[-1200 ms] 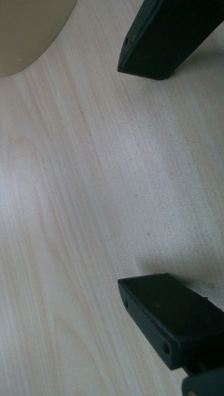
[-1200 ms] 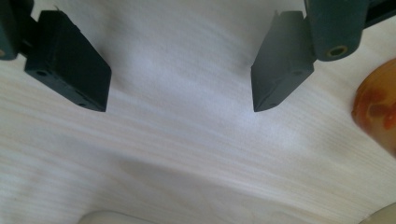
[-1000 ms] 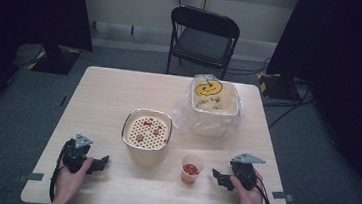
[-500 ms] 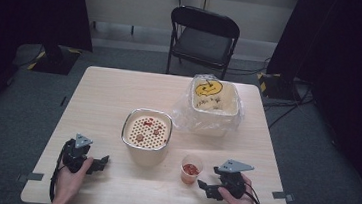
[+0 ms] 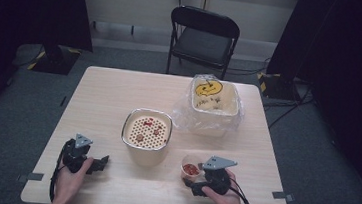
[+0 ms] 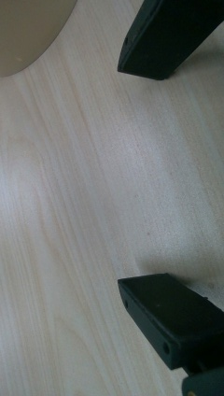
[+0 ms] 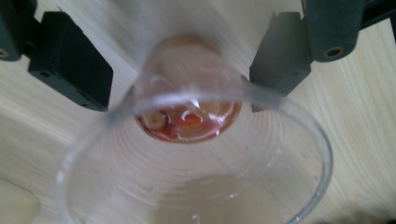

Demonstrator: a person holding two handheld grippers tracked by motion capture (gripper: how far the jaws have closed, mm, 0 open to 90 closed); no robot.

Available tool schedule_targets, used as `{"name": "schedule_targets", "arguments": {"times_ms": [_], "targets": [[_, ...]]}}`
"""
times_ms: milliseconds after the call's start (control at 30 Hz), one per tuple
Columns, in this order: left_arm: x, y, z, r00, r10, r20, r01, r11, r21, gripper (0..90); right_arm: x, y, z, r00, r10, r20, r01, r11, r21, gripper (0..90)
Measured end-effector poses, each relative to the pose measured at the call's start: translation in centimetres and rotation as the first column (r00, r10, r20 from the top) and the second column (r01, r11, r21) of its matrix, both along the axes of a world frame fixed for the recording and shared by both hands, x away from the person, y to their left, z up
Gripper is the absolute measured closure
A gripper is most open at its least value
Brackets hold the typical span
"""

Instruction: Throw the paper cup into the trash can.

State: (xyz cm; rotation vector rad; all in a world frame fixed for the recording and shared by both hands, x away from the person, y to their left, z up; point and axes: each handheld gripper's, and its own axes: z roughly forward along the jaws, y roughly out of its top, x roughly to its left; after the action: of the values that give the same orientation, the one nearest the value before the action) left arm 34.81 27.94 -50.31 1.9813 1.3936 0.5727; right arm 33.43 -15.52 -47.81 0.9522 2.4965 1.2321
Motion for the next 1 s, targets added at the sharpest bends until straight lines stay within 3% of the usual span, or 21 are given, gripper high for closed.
{"name": "schedule_targets", "arguments": {"times_ms": [300,367,400,667,1000], "targets": [[0.0,0.0,0.0,1.0000,0.000,0.000,0.000,1.0000,-0.001,0.0,0.7,1.0,-0.1,0.9999,0.003,0.016,-0.003,1.000,0.002,23.7],[0.0,0.0,0.0,1.0000,0.000,0.000,0.000,1.0000,-0.001,0.0,0.8,1.2,-0.2,0.9997,0.015,0.019,-0.015,1.000,0.008,26.4],[0.0,0.0,0.0,1.0000,0.000,0.000,0.000,1.0000,-0.001,0.0,0.8,1.3,-0.2,0.9990,0.026,0.035,-0.027,1.000,0.016,32.5],[0.0,0.0,0.0,1.0000,-0.001,0.000,0.001,1.0000,0.002,0.1,1.0,1.6,-0.4,0.9986,0.022,0.047,-0.023,1.000,0.018,37.2],[0.0,0.0,0.0,1.0000,0.001,0.001,-0.001,1.0000,0.003,0.1,0.9,1.6,0.6,0.9985,0.013,0.053,-0.014,1.000,0.011,38.6]]}}
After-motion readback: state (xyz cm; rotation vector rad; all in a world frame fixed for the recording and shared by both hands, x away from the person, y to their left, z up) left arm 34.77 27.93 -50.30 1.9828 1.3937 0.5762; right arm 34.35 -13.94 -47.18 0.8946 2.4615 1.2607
